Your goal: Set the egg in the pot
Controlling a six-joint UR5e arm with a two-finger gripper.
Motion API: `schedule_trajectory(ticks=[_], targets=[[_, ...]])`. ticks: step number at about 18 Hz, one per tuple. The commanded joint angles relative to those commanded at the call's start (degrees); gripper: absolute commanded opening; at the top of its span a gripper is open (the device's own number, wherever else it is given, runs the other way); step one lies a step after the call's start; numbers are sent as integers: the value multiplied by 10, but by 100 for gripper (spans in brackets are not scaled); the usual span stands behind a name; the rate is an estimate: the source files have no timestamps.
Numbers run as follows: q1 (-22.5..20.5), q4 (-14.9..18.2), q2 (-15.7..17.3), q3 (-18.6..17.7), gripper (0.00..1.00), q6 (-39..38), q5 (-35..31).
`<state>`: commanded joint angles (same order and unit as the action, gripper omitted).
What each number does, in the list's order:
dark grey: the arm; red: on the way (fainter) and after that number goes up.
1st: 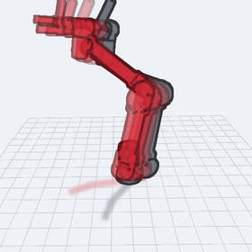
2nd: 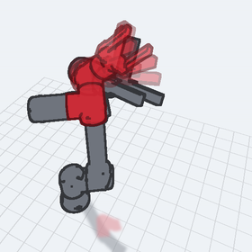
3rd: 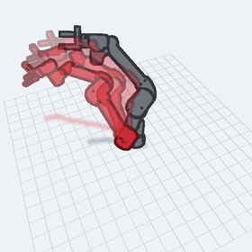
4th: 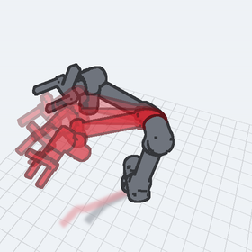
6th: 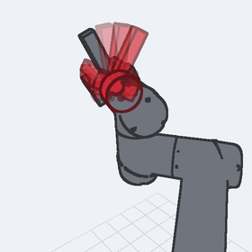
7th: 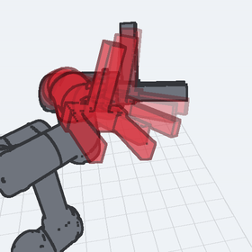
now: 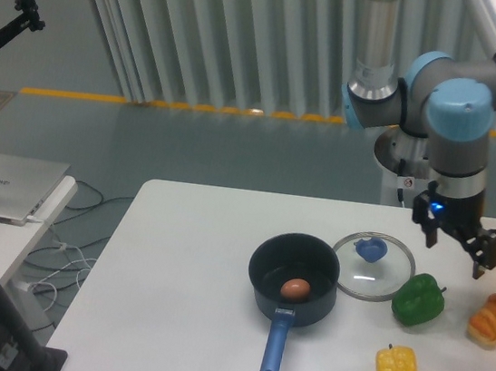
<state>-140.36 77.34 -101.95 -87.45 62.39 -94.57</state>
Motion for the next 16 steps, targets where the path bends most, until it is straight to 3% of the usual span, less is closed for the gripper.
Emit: schedule_trajectory(ticks=[11,16], targets=[[-35,11,-4,-2,100,305,0],[-42,-3,-12,-2,100,322,-1]])
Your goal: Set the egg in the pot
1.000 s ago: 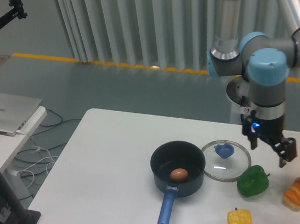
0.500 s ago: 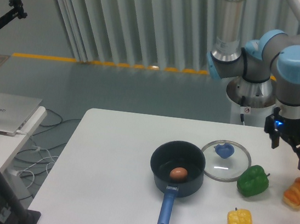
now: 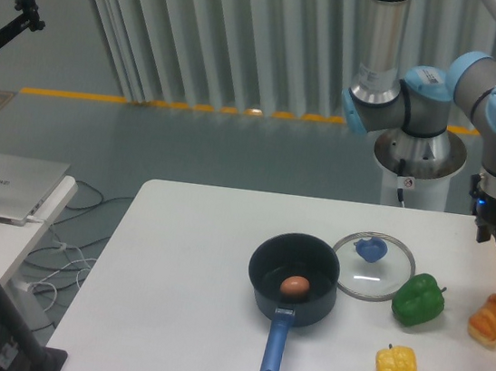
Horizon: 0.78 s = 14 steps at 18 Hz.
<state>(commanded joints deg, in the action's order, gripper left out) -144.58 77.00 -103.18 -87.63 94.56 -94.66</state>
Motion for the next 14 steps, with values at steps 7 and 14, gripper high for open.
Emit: schedule_trajectory(ticks=[7,14], targets=[[-13,-1,-19,7,100,15,12],[-13,-14,-26,5,100,15,30]])
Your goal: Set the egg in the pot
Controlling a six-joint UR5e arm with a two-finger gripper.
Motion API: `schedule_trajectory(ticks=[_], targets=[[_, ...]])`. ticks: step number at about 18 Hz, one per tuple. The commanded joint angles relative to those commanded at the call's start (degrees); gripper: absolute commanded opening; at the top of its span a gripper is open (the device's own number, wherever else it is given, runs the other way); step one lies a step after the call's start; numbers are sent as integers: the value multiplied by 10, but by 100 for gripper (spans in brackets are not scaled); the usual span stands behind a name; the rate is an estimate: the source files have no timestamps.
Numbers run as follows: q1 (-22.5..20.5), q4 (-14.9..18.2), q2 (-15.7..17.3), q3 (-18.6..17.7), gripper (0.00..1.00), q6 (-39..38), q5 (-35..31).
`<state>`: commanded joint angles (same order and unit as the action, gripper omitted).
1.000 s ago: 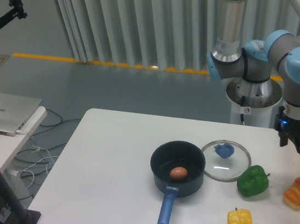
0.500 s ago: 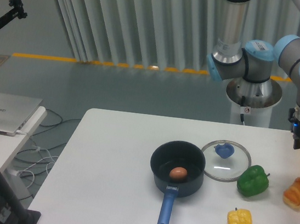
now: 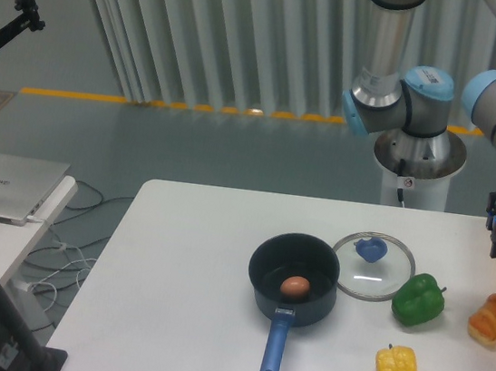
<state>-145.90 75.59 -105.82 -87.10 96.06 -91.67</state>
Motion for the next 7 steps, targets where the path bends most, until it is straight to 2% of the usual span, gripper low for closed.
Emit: schedule_trajectory(ticks=[7], targets=[[0,0,0,0,100,-1,4]])
